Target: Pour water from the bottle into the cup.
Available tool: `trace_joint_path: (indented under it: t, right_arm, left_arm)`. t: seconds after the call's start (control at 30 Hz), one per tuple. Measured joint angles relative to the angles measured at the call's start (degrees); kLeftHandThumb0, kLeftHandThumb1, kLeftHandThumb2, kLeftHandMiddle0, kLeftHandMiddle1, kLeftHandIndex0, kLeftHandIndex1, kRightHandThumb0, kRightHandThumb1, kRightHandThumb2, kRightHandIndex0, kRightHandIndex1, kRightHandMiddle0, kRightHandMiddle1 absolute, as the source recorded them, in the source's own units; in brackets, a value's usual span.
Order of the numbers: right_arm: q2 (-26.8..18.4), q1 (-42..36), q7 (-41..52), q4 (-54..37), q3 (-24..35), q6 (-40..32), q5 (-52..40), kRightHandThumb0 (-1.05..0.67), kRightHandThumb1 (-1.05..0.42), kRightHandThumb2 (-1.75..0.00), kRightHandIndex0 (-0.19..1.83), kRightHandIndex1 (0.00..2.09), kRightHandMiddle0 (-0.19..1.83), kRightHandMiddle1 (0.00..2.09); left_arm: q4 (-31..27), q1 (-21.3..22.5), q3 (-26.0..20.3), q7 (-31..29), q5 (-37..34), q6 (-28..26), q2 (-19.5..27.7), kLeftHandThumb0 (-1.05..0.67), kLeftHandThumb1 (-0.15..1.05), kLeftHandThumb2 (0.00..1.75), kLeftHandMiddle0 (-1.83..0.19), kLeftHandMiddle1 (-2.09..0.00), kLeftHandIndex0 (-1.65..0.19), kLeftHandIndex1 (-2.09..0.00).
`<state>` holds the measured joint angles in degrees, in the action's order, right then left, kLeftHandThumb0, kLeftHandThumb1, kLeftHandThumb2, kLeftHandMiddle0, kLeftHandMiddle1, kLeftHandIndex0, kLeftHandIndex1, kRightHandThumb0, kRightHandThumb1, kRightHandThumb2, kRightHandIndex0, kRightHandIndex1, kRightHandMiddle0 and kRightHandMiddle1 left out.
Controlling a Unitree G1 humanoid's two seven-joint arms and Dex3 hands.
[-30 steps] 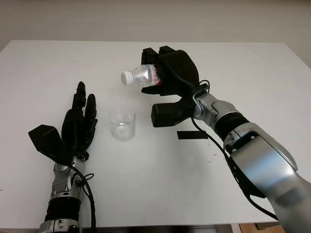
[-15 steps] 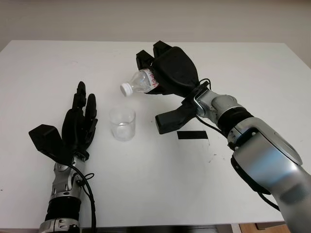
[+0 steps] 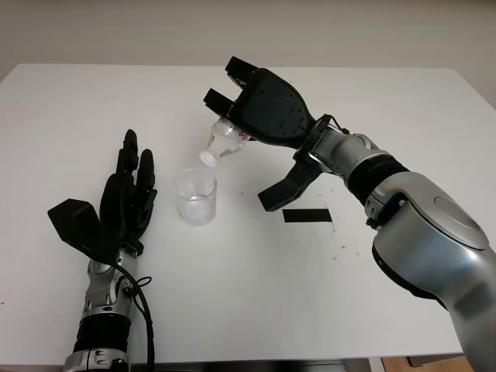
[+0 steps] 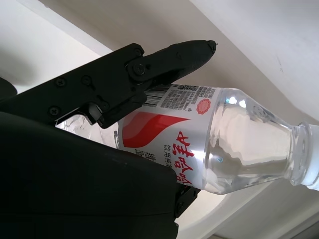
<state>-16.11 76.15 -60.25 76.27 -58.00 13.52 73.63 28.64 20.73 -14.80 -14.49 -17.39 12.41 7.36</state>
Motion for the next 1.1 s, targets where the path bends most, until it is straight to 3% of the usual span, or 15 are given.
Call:
trace_joint_path:
  t: [0.1,0.27,0.33,0.57,0.73,0.9,1.1]
  right_arm:
    - [0.0,0.0,0.3,0.0,-0.2,0.4,-0.1,-0.54,-1.05,-0.17,1.15,2.09,0.36,1.85]
    - [0.0,0.0,0.0,0.0,0.0,1.1,-0.8,-0.54,-1.05,-0.17,1.14,2.09,0.39,1.91]
    - [0.0,0.0,-0.1,0.0,0.6,1.9,-2.0,-0.53,-1.05,-0.21,1.16,2.09,0.42,2.03]
    - [0.1,0.0,1.7,0.0,5.7,5.8,-8.8,-0.48,-1.05,-0.28,1.21,2.09,0.71,2.09]
    - [0.0,-0.4,3.6,0.0,8.8,8.8,-12.6,-0.45,-1.05,-0.22,1.22,2.09,0.77,2.09]
    - [0.3,-2.4,8.0,0.0,16.0,11.9,-21.1,-0.44,-1.05,-0.24,1.28,2.09,0.92,2.09]
    - [2.7,-8.8,25.2,-0.4,32.0,18.9,-40.7,-0.38,-1.05,-0.31,1.47,2.09,1.05,2.09]
  left_arm:
    - [0.1,0.0,0.0,0.0,-0.1,0.2,-0.1,-0.70,1.05,0.42,0.13,-0.05,0.15,-0.05]
    - [0.4,0.2,0.0,-0.1,0.0,0.7,-0.4,-0.71,1.05,0.43,0.14,-0.05,0.16,-0.05]
    - [0.6,0.2,0.0,-0.1,0.0,0.8,-0.4,-0.71,1.05,0.42,0.14,-0.05,0.15,-0.05]
    - [1.0,0.4,0.0,-0.2,0.0,0.9,-0.4,-0.70,1.05,0.45,0.14,-0.05,0.15,-0.05]
    - [1.6,0.8,0.0,-0.7,0.1,1.2,-0.4,-0.70,1.05,0.45,0.14,-0.05,0.15,-0.05]
    - [2.1,1.2,0.0,-0.7,0.2,1.2,-0.3,-0.70,1.05,0.44,0.14,-0.05,0.14,-0.06]
    - [2.0,1.2,-0.2,-1.0,0.1,0.9,-0.3,-0.70,1.05,0.43,0.14,-0.05,0.14,-0.06]
